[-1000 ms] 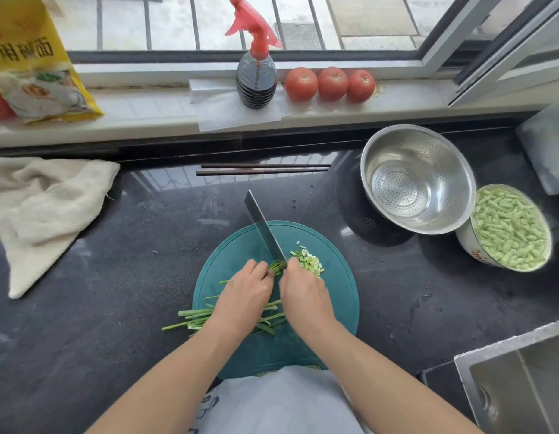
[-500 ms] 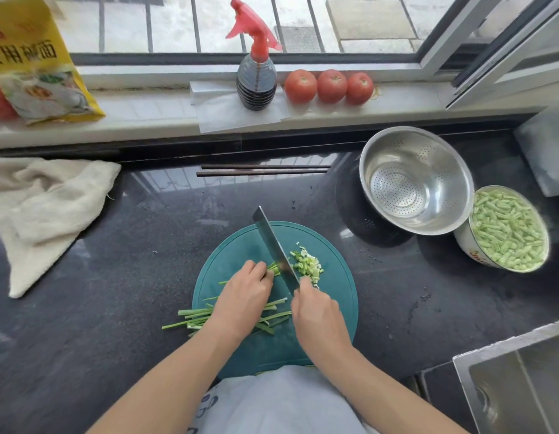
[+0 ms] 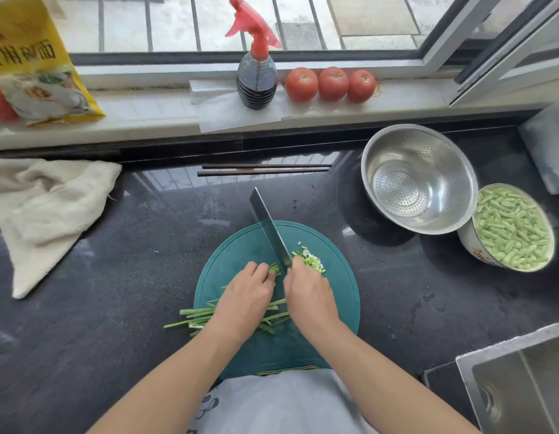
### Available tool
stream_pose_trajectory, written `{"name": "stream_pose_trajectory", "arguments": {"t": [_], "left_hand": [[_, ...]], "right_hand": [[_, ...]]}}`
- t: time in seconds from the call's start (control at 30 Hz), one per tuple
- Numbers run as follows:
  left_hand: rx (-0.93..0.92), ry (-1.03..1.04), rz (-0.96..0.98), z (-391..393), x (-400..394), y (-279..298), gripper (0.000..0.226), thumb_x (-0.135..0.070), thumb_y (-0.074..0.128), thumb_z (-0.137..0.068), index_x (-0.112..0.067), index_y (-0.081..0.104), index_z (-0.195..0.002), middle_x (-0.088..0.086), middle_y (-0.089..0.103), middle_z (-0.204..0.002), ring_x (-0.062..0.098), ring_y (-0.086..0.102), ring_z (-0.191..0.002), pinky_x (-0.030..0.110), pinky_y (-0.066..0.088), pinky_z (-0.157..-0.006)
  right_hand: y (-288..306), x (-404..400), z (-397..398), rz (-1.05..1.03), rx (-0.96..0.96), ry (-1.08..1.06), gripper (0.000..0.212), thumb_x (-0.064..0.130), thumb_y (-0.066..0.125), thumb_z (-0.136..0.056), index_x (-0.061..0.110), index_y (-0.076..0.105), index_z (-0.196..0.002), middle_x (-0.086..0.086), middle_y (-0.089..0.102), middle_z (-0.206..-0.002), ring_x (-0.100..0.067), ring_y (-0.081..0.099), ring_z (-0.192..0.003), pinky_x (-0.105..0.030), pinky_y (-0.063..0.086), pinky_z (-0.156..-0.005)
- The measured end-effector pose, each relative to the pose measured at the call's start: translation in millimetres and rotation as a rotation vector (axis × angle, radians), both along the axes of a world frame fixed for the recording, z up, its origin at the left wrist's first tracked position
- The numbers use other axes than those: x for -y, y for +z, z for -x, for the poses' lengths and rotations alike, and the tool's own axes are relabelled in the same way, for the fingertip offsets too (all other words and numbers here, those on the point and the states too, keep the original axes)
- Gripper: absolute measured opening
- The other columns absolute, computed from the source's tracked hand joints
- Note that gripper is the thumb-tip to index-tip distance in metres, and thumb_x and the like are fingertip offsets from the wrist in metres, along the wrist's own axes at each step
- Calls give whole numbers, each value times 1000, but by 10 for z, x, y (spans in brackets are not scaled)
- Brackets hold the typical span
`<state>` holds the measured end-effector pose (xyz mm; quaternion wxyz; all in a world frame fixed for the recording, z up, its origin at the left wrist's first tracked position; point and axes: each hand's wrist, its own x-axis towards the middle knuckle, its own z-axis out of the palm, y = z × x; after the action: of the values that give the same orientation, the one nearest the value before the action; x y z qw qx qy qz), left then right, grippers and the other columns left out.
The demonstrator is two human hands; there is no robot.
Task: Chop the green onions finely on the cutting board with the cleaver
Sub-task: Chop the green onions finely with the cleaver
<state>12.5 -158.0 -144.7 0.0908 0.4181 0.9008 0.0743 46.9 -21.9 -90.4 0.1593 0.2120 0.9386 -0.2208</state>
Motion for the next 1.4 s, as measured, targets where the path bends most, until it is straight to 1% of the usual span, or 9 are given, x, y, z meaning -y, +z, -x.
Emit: {"name": "stream_pose_trajectory", "arguments": {"t": [0.1, 0.17, 0.27, 0.47, 0.7, 0.83, 1.07, 1.23, 1.4], "left_hand": [[5, 46, -25, -27, 5, 41, 29, -2, 64, -82, -2, 65, -111, 8, 53, -91, 25, 47, -84, 37, 49, -73], [43, 95, -54, -28, 14, 30, 31, -2, 66, -83, -4, 65, -114, 7, 53, -95, 24, 47, -86, 36, 50, -74], [60, 147, -84, -6, 13, 10, 24, -5, 74, -80, -9, 69, -103, 4, 53, -89, 22, 48, -83, 33, 48, -68], [54, 156, -95, 3, -9, 21, 22, -7, 79, -74, -11, 71, -94, 3, 54, -84, 21, 50, -78, 32, 46, -61], [54, 128, -60, 9, -21, 1, 23, -7, 81, -72, -11, 71, -92, 2, 55, -85, 20, 49, -79, 31, 44, -64], [55, 124, -66, -11, -1, 9, 30, -5, 79, -73, -10, 69, -101, 3, 55, -88, 21, 49, -81, 31, 46, -66], [101, 164, -117, 15, 31, 0, 28, -1, 82, -68, -9, 70, -92, 5, 59, -84, 22, 54, -77, 32, 50, -59], [135, 173, -130, 26, 25, -11, 25, 2, 83, -64, -9, 67, -79, 6, 57, -80, 24, 54, -75, 33, 49, -53], [150, 152, -121, 31, -3, -30, 21, 0, 82, -66, -11, 66, -76, 5, 55, -80, 23, 53, -75, 34, 49, -57]], "right_hand": [[-19, -129, -147, -29, 5, -28, 17, 26, 36, -104, 19, 37, -88, -9, 65, -85, -40, 59, -78, -42, 40, -61], [-20, -170, -223, -24, 17, -37, 16, 26, 36, -103, 18, 38, -90, -8, 65, -83, -39, 59, -76, -44, 43, -63], [16, -104, -336, 3, 30, 7, 19, 27, 35, -103, 19, 37, -86, -4, 61, -77, -38, 55, -72, -45, 44, -62], [37, -18, -375, 2, 73, 10, 17, 27, 34, -104, 19, 38, -89, -7, 65, -84, -37, 57, -76, -44, 44, -63], [0, 33, -67, -21, 32, 53, 16, 26, 36, -105, 19, 37, -90, -9, 66, -89, -34, 53, -73, -39, 35, -61], [6, -26, -7, 10, -34, -1, 18, 25, 37, -104, 17, 39, -88, -9, 63, -83, -36, 55, -73, -42, 40, -62], [77, 3, -313, 17, 27, 27, 19, 24, 34, -103, 17, 36, -85, 0, 48, -70, -38, 47, -69, -42, 28, -60], [7, 117, -295, -35, 71, 60, 15, 21, 33, -103, 19, 34, -88, -7, 64, -86, -37, 59, -77, -43, 42, -62], [-21, 150, -45, 3, 34, 72, 15, 23, 33, -104, 19, 34, -89, -10, 65, -88, -39, 60, -81, -42, 39, -63]]}}
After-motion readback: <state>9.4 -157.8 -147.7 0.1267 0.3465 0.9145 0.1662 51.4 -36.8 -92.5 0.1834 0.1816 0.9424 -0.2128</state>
